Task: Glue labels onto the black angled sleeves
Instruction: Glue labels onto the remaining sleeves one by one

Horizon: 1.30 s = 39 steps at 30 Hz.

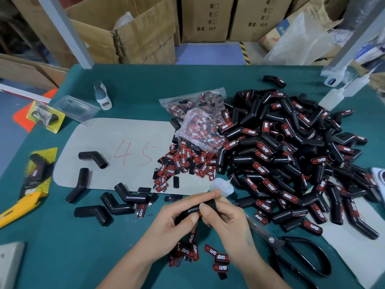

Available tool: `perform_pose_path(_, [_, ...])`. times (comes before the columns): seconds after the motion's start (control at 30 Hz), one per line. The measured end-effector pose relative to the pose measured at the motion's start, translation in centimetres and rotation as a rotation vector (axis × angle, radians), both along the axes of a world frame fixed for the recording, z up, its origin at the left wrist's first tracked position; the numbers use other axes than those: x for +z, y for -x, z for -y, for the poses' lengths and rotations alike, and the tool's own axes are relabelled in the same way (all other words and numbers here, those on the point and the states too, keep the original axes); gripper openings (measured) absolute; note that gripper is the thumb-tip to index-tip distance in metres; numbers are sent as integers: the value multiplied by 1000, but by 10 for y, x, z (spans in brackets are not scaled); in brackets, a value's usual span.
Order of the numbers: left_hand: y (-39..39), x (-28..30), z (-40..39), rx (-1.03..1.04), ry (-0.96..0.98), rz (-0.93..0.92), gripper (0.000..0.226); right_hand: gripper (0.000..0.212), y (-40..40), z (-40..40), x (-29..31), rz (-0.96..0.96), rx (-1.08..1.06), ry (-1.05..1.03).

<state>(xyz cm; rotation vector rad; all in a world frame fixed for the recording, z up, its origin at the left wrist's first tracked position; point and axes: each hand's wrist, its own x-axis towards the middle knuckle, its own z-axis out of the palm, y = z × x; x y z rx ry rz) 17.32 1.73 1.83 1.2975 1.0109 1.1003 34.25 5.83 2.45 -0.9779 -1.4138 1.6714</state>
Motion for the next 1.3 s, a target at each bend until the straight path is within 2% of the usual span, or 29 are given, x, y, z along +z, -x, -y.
perform_pose_path(0.13, [3,-4,1,24,33,-9,45,41,-1,0,1,42,-7,-16])
perform_pose_path(0.33, [5,-7,0,8,32,29,45,43,-1,-1,5,66,16,-33])
perform_pose_path(0.53, [5,-8,1,15,71,86,46,50,-2,-2,2,4,22,73])
perform_pose_path(0.6, [6,-7,0,18,71,95,46,48,-2,-2,3,7,32,58])
perform_pose_path(0.8, [4,-5,1,17,39,102,52,23,0,0,6,48,27,-54])
perform_pose_path(1.07, [1,-1,1,-2,18,86,65,40,-1,0,6,-12,13,-12])
perform_pose_path(1.3, [-3,-5,2,83,19,66,50,36,0,1,1,-26,-5,24])
